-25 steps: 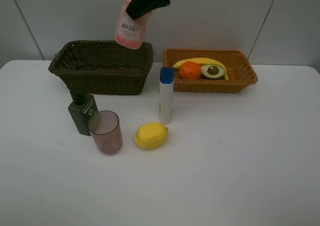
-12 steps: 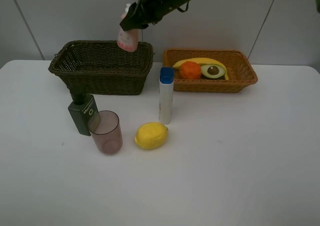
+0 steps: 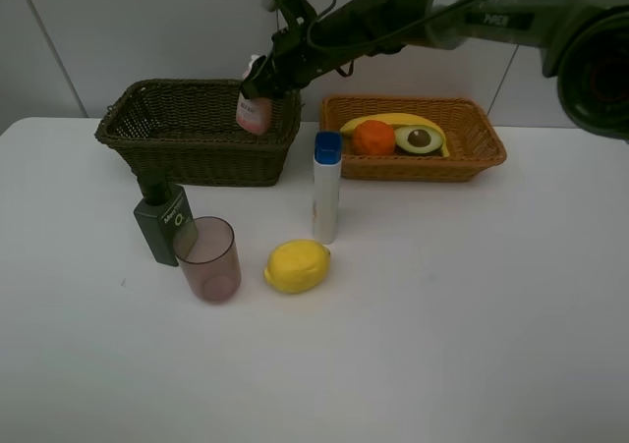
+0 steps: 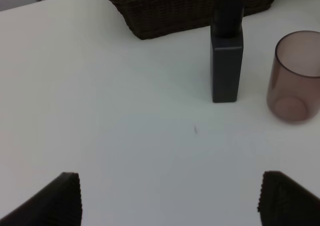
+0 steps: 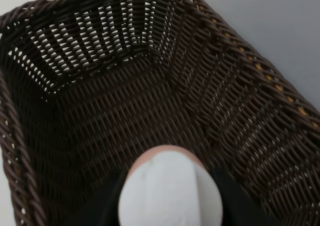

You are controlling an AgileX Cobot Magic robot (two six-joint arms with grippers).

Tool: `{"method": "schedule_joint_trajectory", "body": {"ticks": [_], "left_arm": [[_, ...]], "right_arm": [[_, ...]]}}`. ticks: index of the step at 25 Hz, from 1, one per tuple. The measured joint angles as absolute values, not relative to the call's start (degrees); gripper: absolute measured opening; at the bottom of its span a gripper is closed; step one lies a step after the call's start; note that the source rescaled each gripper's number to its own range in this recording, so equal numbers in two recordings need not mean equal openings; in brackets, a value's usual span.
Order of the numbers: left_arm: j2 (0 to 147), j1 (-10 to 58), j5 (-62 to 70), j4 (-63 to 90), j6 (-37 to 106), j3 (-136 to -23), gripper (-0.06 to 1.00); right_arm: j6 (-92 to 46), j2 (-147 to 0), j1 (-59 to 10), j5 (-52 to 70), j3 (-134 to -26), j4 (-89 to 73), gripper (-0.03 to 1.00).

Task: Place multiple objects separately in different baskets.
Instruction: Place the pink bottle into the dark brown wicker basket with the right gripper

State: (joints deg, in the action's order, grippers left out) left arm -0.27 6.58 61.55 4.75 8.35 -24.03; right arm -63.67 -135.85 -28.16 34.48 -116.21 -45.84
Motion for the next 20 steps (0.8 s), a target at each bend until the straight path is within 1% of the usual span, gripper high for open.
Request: {"method": "schedule_joint_trajectory", "body": {"ticks": [20], "left_arm": [[-0.3,6.6,61.6,4.7,8.3,-24.0,0.95]], "right_arm": [[-63.7,-138.4,-29.2,30.4,-116.2,-46.7,0.18]]}}
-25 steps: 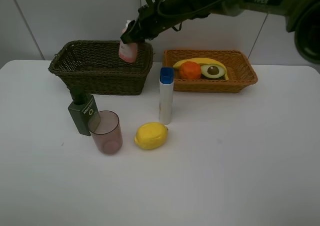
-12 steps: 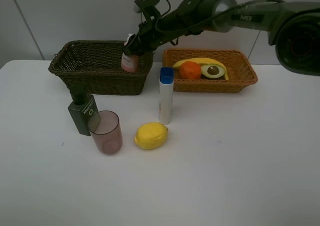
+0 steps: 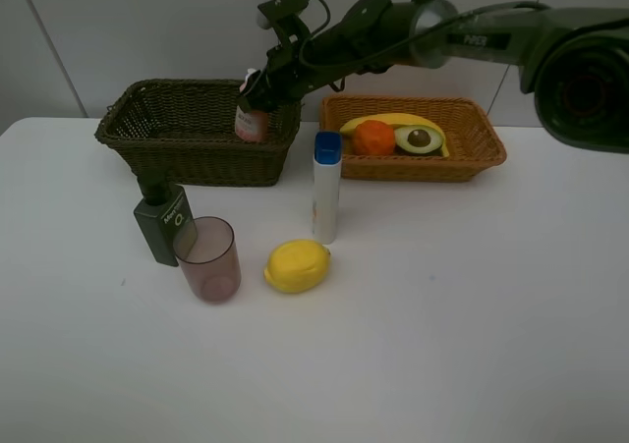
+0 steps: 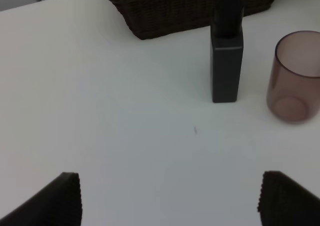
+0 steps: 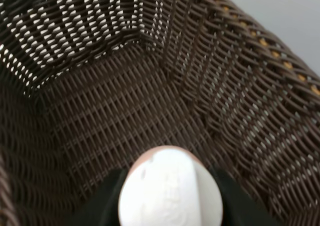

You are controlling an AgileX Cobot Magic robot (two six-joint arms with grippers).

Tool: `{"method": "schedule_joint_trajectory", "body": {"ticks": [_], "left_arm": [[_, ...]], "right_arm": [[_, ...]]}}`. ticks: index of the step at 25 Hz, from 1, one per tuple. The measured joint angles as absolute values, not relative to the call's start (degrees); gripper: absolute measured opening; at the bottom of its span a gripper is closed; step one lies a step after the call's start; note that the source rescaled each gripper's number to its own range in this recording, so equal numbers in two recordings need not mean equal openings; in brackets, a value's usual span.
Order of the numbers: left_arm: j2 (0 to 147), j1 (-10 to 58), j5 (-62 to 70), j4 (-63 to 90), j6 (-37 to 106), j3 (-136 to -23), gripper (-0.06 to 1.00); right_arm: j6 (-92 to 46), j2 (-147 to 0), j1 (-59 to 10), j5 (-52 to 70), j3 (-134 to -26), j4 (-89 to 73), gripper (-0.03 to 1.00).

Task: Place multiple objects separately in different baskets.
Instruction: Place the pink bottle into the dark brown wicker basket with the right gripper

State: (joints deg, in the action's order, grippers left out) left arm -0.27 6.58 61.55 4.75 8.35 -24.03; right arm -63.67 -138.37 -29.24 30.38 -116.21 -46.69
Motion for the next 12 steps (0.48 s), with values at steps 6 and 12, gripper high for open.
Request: {"method": "schedule_joint_trajectory", "body": {"ticks": [6,12], "left_arm": [[-0.3,6.6,61.6,4.7,8.3,-24.0,0.95],[-0.3,6.6,61.6,4.7,8.3,-24.0,0.95]], "right_arm": [[-63.7,-138.4,-30.8,25.4,-116.2,-46.4,0.73],[-63.7,-138.4,-31.4,24.1,-116.4,-44.5,0.94]]}}
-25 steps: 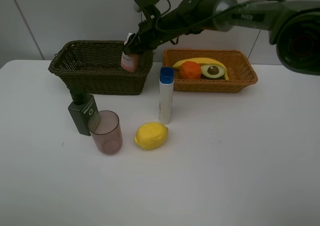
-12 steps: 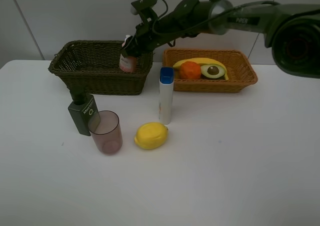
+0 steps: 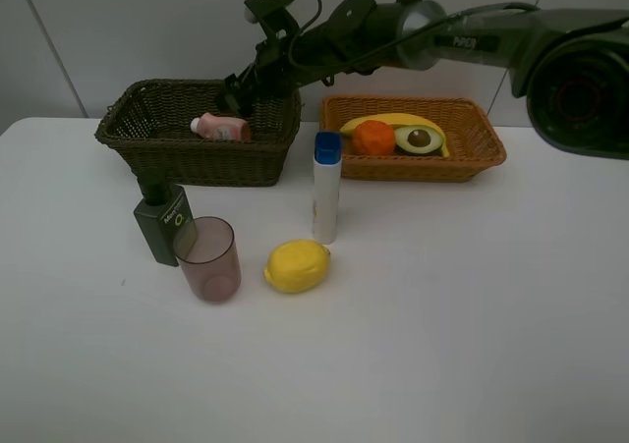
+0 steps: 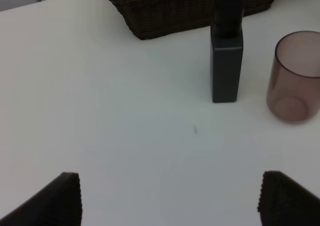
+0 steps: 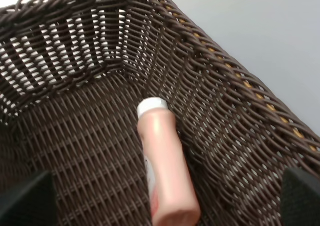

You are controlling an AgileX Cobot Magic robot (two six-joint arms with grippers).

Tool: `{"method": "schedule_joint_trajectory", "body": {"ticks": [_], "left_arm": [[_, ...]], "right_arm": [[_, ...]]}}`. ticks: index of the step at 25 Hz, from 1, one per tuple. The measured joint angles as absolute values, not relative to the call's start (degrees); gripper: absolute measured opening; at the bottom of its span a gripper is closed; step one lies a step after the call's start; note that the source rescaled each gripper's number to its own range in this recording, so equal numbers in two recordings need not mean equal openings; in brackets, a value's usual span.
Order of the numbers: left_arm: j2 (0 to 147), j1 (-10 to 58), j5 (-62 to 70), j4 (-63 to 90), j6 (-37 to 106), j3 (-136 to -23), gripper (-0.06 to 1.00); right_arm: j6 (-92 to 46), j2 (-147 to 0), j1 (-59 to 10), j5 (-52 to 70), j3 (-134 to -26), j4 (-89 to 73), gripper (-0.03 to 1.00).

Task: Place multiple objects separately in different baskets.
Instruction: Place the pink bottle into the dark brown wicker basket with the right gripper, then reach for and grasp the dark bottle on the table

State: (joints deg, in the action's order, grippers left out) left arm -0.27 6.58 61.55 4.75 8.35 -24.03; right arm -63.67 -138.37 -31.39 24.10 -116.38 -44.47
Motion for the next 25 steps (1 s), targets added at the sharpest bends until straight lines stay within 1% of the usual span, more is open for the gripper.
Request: {"method": "schedule_joint_trajectory", "body": {"ticks": [7,16,19,25], "left_arm": [[-0.3,6.6,61.6,4.7,8.3,-24.0,0.95],[-0.3,6.6,61.6,4.7,8.3,-24.0,0.95],[-0.3,6.6,61.6,4.7,8.3,-24.0,0.95],[-0.3,6.6,61.6,4.7,8.3,-24.0,0.95]], "right_arm": [[-63.7,-137.9,-31.4,24.2,-116.4,-44.3,0.95],[-62.9,-132.8,-31.4,26.5,-116.4,-43.9,0.95],[-57.8,-130.9,-31.4,29.1,-116.4,-40.7,0.95],[-43.6,-126.3,-31.4,34.6,-116.4,-27.2,0.95]]}}
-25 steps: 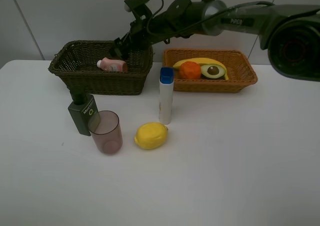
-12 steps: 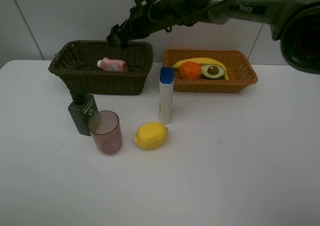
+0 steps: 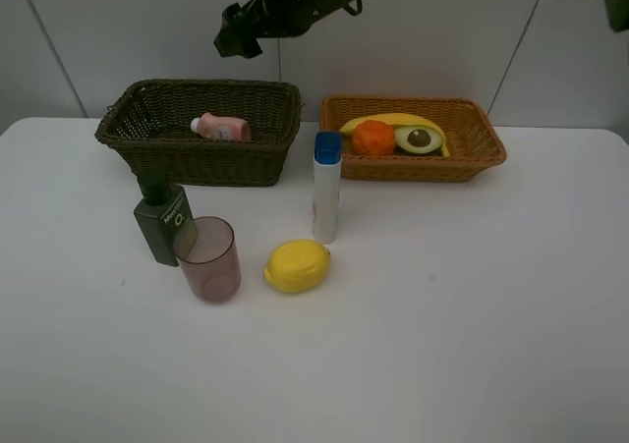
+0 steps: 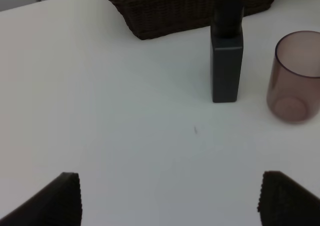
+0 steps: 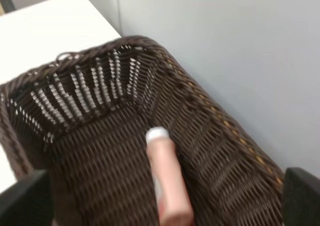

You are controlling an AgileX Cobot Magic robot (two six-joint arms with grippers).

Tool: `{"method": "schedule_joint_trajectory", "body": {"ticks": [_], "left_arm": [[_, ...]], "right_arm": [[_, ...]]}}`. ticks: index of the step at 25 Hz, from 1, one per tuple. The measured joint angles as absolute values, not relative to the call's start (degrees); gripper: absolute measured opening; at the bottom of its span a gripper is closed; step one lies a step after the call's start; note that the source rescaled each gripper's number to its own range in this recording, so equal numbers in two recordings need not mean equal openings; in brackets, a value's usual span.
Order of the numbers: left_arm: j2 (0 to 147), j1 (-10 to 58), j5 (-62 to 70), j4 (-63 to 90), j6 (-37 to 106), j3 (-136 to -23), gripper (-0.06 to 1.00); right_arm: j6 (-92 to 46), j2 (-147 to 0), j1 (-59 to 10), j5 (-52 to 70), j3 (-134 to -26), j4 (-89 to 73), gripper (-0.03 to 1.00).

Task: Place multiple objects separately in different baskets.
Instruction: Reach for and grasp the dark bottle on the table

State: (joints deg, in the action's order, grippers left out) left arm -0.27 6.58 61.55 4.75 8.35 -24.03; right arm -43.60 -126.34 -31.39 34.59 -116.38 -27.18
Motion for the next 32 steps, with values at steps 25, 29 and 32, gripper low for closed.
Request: {"method": "schedule_joint_trajectory", "body": {"ticks": [25,29,32], "left_arm": [[-0.3,6.6,61.6,4.7,8.3,-24.0,0.95],[-0.3,6.6,61.6,4.7,8.3,-24.0,0.95],[-0.3,6.6,61.6,4.7,8.3,-24.0,0.95]], "right_arm": [[-11.1,-107.8,-31.4,69.2,-114.2,1.2,0.95],[-11.1,-102.9,-31.4,69.3,-108.0,1.2,0.95],[-11.1,-94.3,-31.4,69.6,-96.9,1.2,0.95]]}}
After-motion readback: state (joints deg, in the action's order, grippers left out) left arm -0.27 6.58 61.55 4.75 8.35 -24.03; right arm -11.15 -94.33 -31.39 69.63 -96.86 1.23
